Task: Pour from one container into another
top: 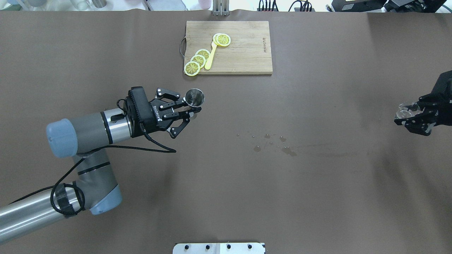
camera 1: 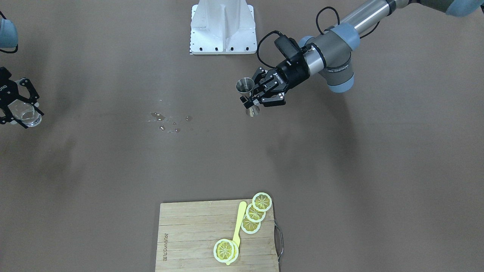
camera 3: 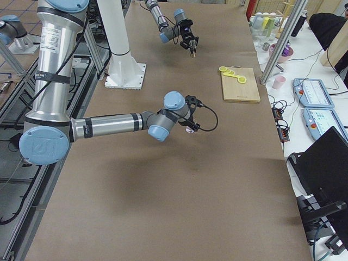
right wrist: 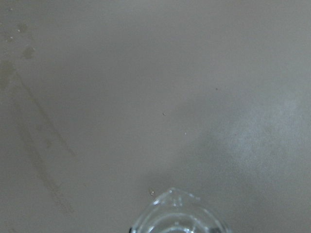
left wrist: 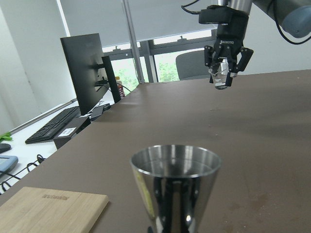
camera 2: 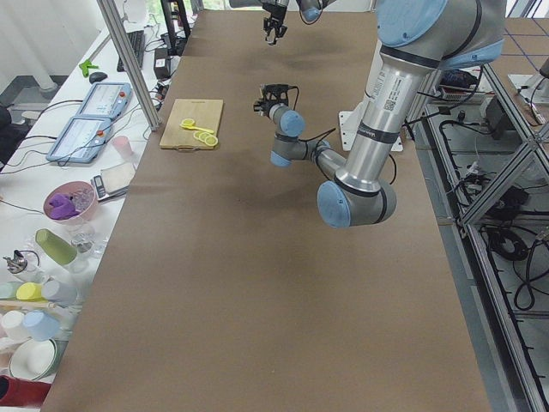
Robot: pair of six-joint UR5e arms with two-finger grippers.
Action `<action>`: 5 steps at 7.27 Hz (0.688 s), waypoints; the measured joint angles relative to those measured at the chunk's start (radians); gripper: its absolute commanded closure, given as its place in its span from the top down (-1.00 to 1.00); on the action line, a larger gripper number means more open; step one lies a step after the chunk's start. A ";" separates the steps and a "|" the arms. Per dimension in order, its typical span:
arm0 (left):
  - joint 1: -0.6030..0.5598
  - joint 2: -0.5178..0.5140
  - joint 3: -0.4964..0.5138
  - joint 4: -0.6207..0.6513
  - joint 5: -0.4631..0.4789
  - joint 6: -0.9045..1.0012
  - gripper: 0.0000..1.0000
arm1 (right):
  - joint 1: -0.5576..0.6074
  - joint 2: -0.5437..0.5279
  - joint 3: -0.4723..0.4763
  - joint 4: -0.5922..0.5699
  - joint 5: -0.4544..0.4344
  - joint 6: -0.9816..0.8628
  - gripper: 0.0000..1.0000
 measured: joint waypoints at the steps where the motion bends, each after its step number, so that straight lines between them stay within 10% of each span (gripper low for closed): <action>1: 0.021 0.051 -0.037 0.000 0.084 -0.022 -1.00 | 0.001 0.000 -0.060 0.084 0.010 0.041 -1.00; 5: 0.083 0.208 -0.172 0.000 0.381 -0.077 -1.00 | -0.001 0.053 -0.227 0.198 -0.007 0.062 -1.00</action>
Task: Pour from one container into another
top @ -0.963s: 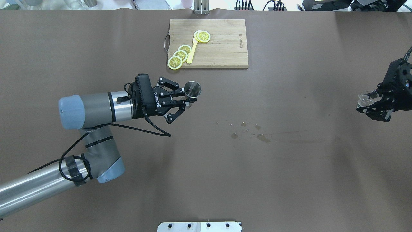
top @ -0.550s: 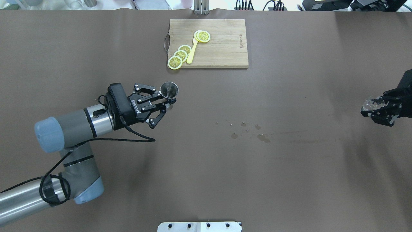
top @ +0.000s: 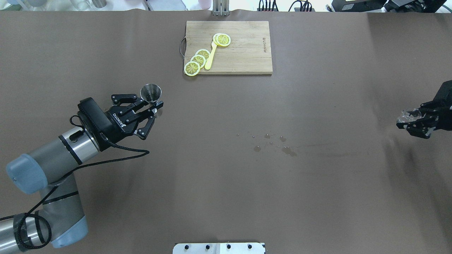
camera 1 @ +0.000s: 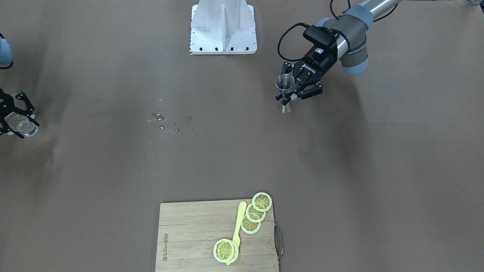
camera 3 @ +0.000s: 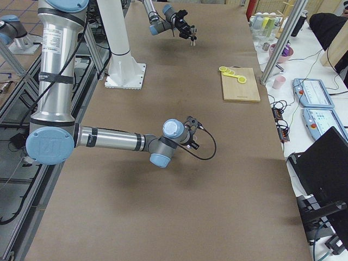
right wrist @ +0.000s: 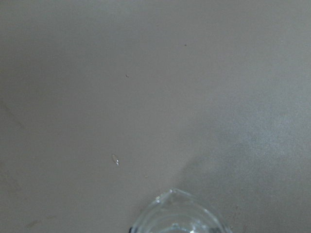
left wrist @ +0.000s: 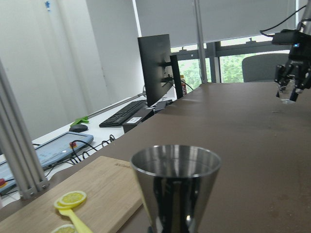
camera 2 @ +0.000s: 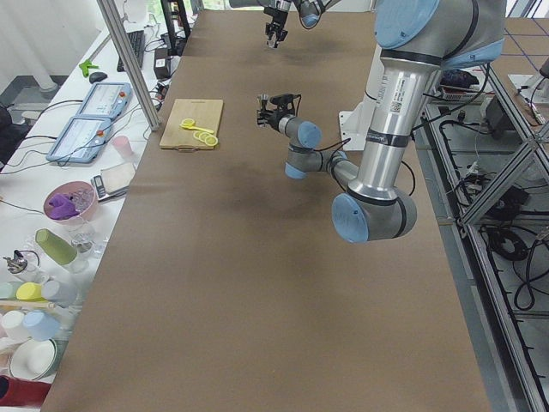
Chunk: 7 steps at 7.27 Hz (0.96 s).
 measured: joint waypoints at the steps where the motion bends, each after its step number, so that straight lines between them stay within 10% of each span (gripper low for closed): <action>1: 0.022 0.039 -0.026 0.000 0.087 -0.013 -1.00 | 0.000 0.017 -0.046 0.046 -0.008 0.004 -1.00; 7: 0.131 0.168 -0.063 0.042 0.509 -0.142 -1.00 | -0.004 0.102 -0.195 0.159 -0.019 0.007 -1.00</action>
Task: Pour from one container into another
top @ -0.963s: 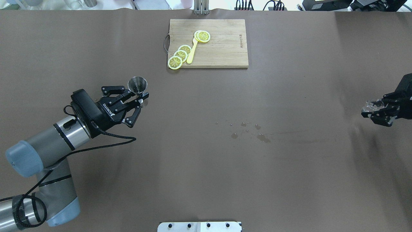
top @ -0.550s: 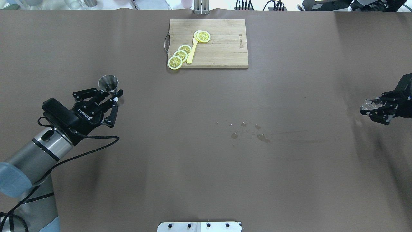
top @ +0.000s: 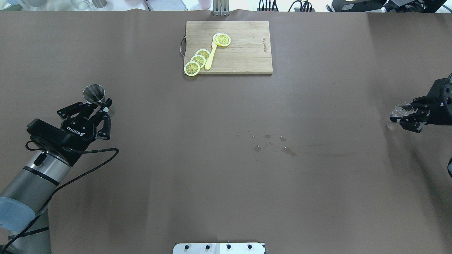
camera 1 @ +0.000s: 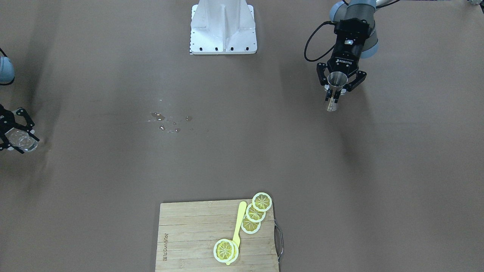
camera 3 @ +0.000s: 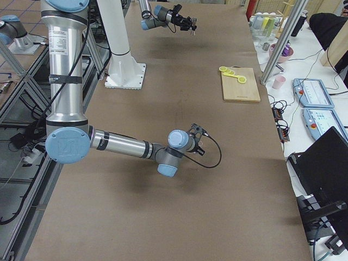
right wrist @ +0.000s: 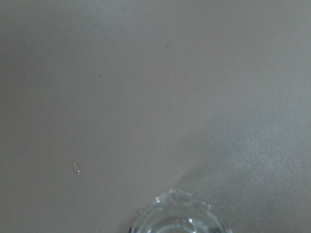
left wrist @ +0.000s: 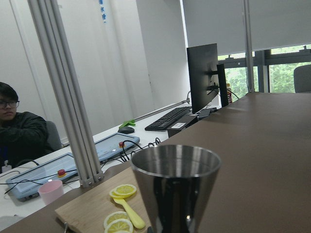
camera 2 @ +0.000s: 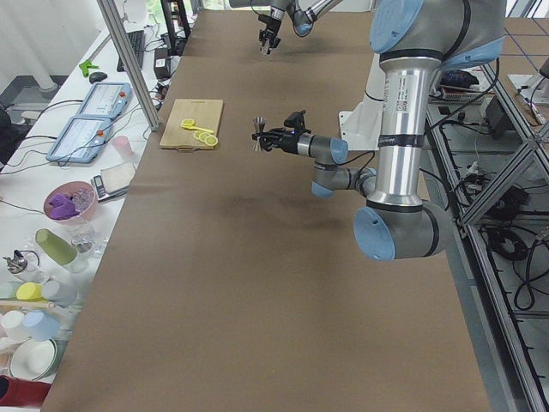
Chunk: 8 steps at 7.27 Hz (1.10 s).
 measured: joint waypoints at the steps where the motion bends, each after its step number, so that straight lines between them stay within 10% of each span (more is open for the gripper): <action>1: 0.006 0.004 0.000 0.047 0.040 -0.052 -1.00 | -0.002 0.006 -0.003 0.006 0.000 0.000 -1.00; 8: -0.021 -0.046 0.016 0.602 0.239 -0.560 -1.00 | -0.053 0.021 -0.034 0.069 -0.017 0.030 -1.00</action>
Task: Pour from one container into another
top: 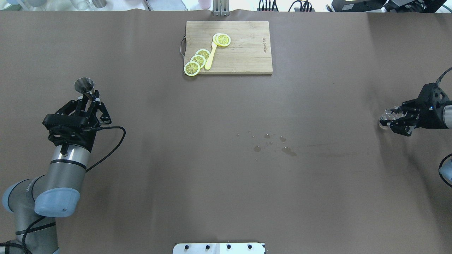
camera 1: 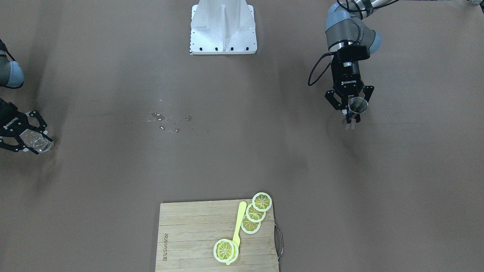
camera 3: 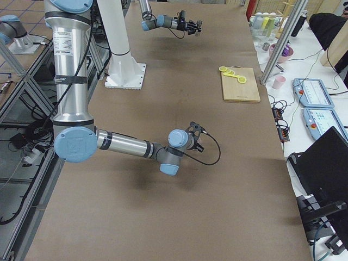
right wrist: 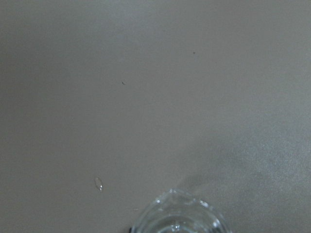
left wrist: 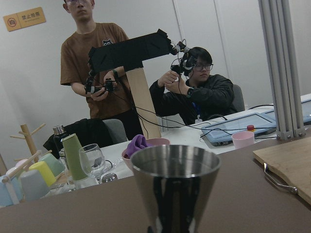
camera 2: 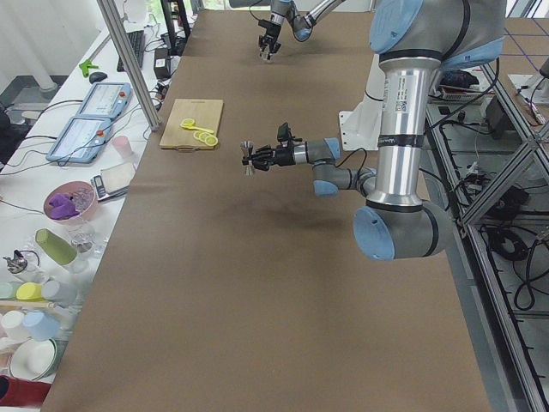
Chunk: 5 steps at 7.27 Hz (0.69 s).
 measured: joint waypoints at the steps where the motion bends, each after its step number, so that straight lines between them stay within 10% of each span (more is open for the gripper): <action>1: -0.003 -0.022 0.018 0.012 0.004 -0.060 -1.00 | -0.001 0.000 -0.001 0.000 0.000 0.000 -1.00; 5: -0.031 -0.117 0.096 0.178 0.042 -0.364 -1.00 | -0.009 0.002 -0.003 0.000 -0.002 0.000 -1.00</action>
